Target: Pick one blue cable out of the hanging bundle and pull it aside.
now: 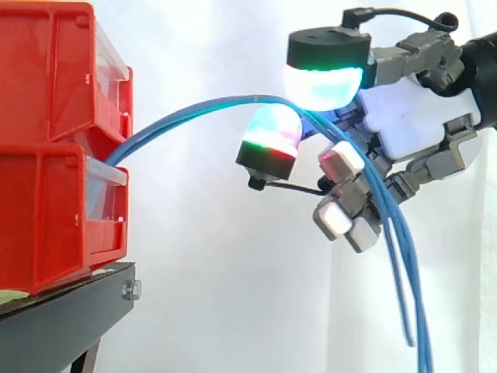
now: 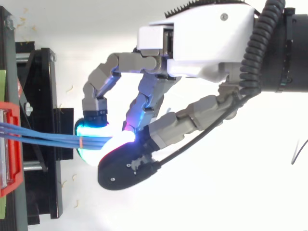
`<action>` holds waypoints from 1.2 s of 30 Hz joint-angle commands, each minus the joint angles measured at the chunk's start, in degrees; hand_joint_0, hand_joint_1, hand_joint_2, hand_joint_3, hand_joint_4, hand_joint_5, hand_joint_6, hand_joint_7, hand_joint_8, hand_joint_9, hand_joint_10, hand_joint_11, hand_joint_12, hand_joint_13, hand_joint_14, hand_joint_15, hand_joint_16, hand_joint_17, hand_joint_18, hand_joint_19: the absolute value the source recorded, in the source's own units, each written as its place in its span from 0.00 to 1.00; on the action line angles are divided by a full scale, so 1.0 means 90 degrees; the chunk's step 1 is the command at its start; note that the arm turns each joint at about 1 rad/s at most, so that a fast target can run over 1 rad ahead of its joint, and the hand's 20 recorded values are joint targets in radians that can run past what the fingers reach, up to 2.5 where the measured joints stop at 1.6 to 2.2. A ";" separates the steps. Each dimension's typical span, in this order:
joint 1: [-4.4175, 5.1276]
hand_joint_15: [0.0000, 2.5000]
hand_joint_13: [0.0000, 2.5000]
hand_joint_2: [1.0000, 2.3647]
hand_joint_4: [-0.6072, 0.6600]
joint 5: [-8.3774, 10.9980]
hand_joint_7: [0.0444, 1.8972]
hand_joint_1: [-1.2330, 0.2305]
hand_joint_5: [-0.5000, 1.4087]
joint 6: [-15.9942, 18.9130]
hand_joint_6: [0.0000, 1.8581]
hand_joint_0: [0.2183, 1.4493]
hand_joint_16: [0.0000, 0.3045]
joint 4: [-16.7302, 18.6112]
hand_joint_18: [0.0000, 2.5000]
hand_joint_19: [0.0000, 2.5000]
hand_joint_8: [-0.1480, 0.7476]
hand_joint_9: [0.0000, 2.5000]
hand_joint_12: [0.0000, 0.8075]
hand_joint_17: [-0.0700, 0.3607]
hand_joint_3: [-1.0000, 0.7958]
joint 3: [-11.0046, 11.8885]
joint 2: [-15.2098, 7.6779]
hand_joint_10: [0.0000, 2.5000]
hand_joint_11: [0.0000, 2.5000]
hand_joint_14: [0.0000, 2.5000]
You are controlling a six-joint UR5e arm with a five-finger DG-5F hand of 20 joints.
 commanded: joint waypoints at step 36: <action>-0.0073 0.21 0.30 0.01 0.39 0.0036 0.60 0.18 0.22 -0.0436 0.50 0.45 0.15 -0.0039 0.25 0.25 0.41 0.45 0.43 0.41 0.49 0.0128 -0.0003 0.01 0.22 0.01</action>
